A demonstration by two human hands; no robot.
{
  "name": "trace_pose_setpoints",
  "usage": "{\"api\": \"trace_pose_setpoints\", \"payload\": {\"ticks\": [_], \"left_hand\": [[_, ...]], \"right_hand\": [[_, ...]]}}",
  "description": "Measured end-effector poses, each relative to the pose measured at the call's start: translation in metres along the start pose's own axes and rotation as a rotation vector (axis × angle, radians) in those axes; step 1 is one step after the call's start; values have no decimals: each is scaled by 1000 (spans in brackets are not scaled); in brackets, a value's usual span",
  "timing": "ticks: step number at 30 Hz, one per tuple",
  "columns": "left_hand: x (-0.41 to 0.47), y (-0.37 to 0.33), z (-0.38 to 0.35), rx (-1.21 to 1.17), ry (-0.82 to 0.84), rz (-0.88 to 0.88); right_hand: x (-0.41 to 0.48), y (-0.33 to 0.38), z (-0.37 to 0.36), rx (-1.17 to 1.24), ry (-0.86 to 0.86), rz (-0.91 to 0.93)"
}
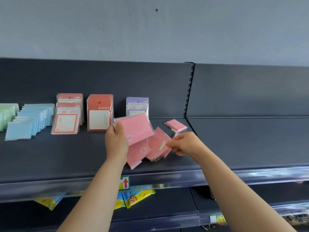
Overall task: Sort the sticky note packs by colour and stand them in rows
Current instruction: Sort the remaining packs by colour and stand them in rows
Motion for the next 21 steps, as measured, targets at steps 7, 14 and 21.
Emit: {"api": "trace_pose_setpoints", "payload": {"ticks": [7, 14, 21], "left_hand": [[1, 4, 8, -28, -22, 1], [-5, -7, -11, -121, 52, 50], [-28, -24, -43, -365, 286, 124]], "right_hand": [[4, 7, 25, 309, -250, 135], [-6, 18, 26, 599, -146, 143], [0, 15, 1, 590, -65, 53]]}}
Point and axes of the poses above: each hand's wrist, its own x-axis towards the middle knuckle, its own z-axis out of the back of the hand, y = z × x, the point moved 2 cm from there along x, towards the middle knuckle, and after that the axes turned 14 degrees about x, right-handed, at the moved point
